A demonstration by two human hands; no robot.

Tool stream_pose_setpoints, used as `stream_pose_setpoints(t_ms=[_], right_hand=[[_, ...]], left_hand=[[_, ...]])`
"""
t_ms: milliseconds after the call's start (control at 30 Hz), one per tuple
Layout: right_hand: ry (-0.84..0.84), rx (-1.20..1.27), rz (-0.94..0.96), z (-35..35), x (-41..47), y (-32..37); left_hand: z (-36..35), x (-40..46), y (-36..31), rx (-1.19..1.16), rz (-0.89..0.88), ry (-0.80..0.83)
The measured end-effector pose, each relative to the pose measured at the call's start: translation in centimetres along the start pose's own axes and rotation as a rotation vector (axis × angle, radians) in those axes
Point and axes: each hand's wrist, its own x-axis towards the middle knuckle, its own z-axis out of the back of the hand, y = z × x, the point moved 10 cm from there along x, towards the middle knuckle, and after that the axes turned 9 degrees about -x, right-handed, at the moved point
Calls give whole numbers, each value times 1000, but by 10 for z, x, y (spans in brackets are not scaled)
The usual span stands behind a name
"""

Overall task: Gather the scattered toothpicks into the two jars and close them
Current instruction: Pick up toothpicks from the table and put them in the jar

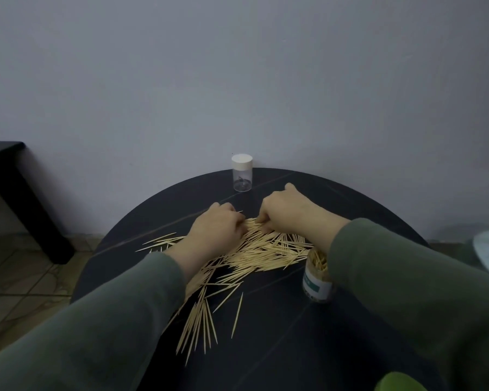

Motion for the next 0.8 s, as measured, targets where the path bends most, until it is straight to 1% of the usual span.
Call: stream_pose_setpoints(t_ms=[100,233,333,600,800], right_hand=[[-12,-56,5,2,-1,-2],[-21,-134,4,1,-3,-3],[-28,-161,8,1,-4,-2],[-41,-140,-23,7,-17,-10],[-42,-97,-68,6,-30,-22]], left_hand=[[8,-3,-6,25,-18,-59],[14,-6,-11,65,-41,-86],[16,-7,-12,63,-27,-99],[22,-15,-21,86,-19,-95],[29,-22,-24,112,4,-127]])
